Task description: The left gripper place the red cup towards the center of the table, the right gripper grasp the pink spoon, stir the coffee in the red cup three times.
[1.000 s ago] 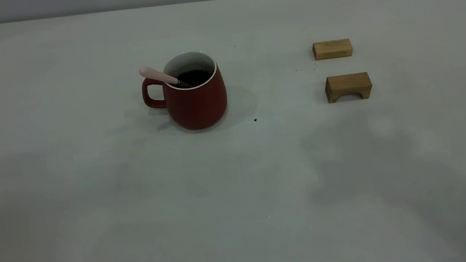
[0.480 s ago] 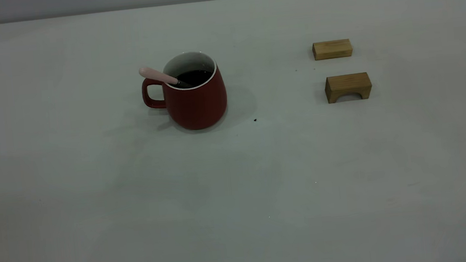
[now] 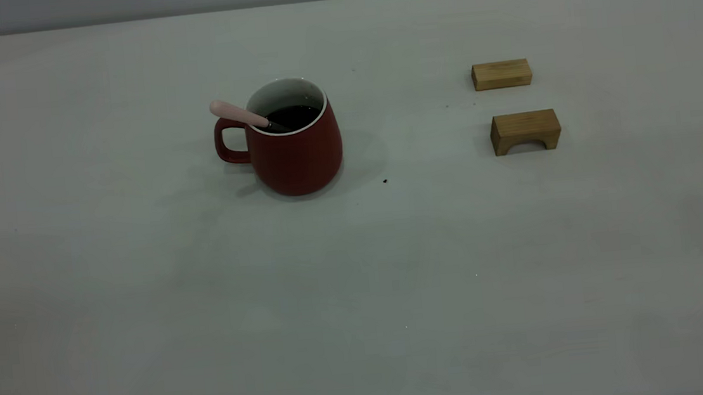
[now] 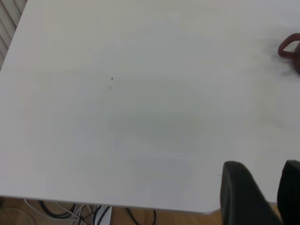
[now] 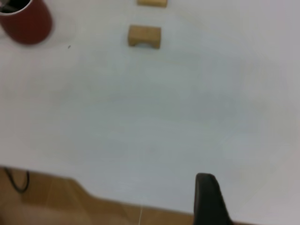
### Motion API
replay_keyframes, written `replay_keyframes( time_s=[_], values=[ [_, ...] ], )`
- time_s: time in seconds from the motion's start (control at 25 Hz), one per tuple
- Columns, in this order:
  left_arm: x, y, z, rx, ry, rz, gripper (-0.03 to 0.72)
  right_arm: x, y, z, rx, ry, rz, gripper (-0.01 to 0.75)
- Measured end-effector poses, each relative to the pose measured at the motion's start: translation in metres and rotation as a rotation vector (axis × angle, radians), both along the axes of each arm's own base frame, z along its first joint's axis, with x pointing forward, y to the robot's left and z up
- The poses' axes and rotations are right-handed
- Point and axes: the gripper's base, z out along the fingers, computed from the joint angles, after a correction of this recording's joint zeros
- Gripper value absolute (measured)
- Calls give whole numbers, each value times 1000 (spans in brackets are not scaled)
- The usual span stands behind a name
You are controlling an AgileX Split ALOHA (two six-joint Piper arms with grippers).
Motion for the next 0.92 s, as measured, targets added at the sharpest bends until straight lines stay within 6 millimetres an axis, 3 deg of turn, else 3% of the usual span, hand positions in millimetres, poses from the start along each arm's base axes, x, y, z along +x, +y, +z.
replay_keyframes(
  time_s=[0.2, 0.92],
  values=[
    [0, 0, 0, 0, 0, 0, 264, -7, -3, -11, 1, -79, -29, 506],
    [0, 0, 0, -1, 1, 1, 264, -10, -4, -11, -4, -107, -62, 506]
  ],
)
